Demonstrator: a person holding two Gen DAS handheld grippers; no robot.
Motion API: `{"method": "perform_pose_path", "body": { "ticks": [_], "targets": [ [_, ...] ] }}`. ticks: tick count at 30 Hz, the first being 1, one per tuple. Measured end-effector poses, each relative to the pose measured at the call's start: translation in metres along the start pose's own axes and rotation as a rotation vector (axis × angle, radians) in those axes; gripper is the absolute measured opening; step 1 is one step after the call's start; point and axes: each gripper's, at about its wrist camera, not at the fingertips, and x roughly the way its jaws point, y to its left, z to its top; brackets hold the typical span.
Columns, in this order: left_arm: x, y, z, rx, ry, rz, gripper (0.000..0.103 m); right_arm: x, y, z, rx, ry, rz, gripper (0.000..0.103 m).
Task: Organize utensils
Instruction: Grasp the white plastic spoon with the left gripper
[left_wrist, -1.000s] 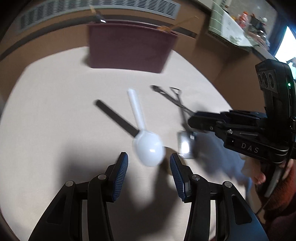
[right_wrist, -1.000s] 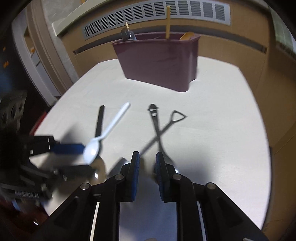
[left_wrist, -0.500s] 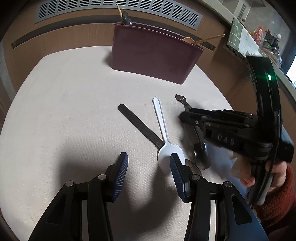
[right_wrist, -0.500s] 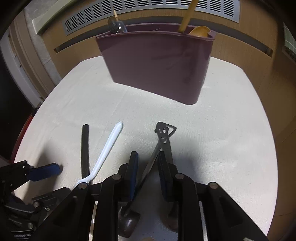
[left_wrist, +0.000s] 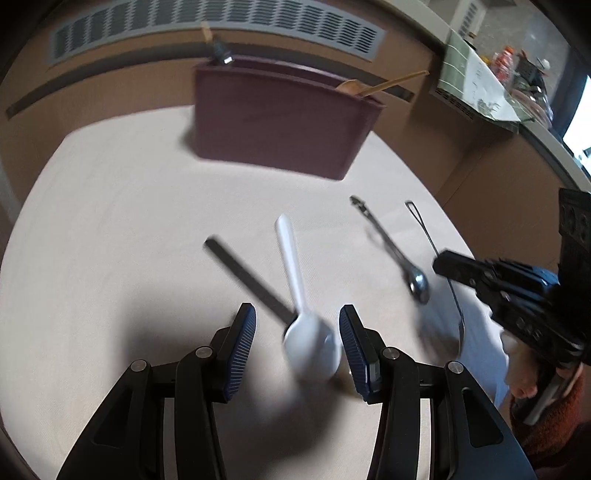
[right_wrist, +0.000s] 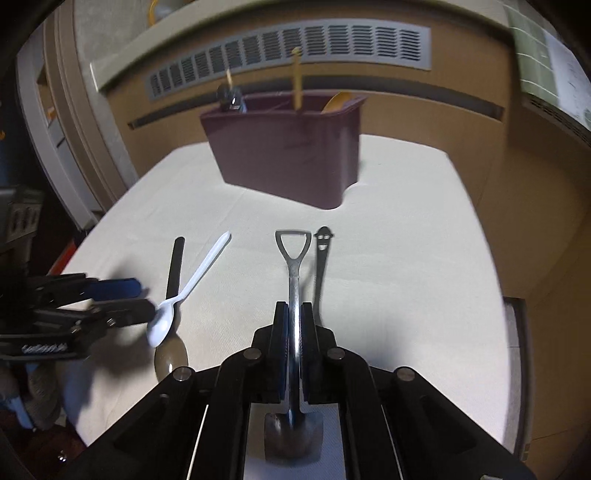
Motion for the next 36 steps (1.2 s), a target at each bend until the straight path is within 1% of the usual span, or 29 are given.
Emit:
{"method": "perform_pose_path", "body": {
  "ticks": [2, 5, 7, 9, 10, 13, 17, 18, 19, 20, 21, 22, 23, 27, 32, 36],
  "targets": [
    [0.008, -0.009, 0.010, 0.047, 0.007, 0.021, 0.048, -0.006, -0.004, -0.003, 0.017, -0.011, 0.019, 0.004],
    [0.022, -0.016, 0.022, 0.103, 0.035, 0.059, 0.047, -0.007, -0.005, -0.006, 0.016, -0.028, 0.020, 0.005],
    [0.031, -0.015, 0.028, 0.112, 0.058, 0.075, 0.044, -0.009, -0.006, -0.008, 0.020, -0.038, 0.023, 0.005],
    [0.042, -0.012, 0.034, 0.111, 0.096, 0.102, 0.034, -0.010, -0.006, -0.009, 0.026, -0.043, 0.029, 0.005],
    [0.047, -0.011, 0.036, 0.110, 0.109, 0.111, 0.033, -0.010, -0.007, -0.010, 0.028, -0.046, 0.032, 0.005],
    [0.052, -0.013, 0.042, 0.119, 0.108, 0.135, 0.033, -0.010, -0.007, -0.010, 0.031, -0.054, 0.034, 0.005],
    [0.061, -0.020, 0.049, 0.129, 0.117, 0.191, 0.033, -0.010, -0.009, -0.010, 0.032, -0.066, 0.029, 0.005],
    [0.062, -0.021, 0.050, 0.134, 0.114, 0.193, 0.028, -0.011, -0.008, -0.009, 0.031, -0.073, 0.021, 0.005],
    [0.062, -0.021, 0.051, 0.135, 0.111, 0.186, 0.022, -0.011, -0.008, -0.009, 0.030, -0.077, 0.018, 0.005],
    [0.062, -0.021, 0.052, 0.126, 0.110, 0.168, 0.012, -0.013, -0.008, -0.009, 0.030, -0.085, 0.013, 0.005],
    [0.059, -0.018, 0.052, 0.108, 0.107, 0.142, 0.011, -0.015, -0.007, -0.008, 0.029, -0.096, 0.008, 0.005],
    [0.055, -0.016, 0.052, 0.092, 0.097, 0.117, 0.011, -0.017, -0.007, -0.008, 0.027, -0.103, 0.008, 0.005],
    [0.044, -0.013, 0.051, 0.067, 0.068, 0.082, 0.011, -0.020, -0.006, -0.007, 0.023, -0.113, 0.012, 0.005],
    [0.008, -0.003, 0.044, 0.006, -0.021, 0.017, 0.011, -0.032, -0.003, -0.004, 0.004, -0.148, 0.030, 0.005],
    [-0.028, 0.008, 0.037, -0.024, -0.114, -0.016, 0.011, -0.037, 0.005, 0.002, -0.006, -0.167, 0.048, 0.004],
    [-0.043, 0.006, 0.034, -0.037, -0.162, -0.021, 0.011, -0.037, 0.014, 0.005, -0.028, -0.165, 0.068, 0.004]
  ]
}}
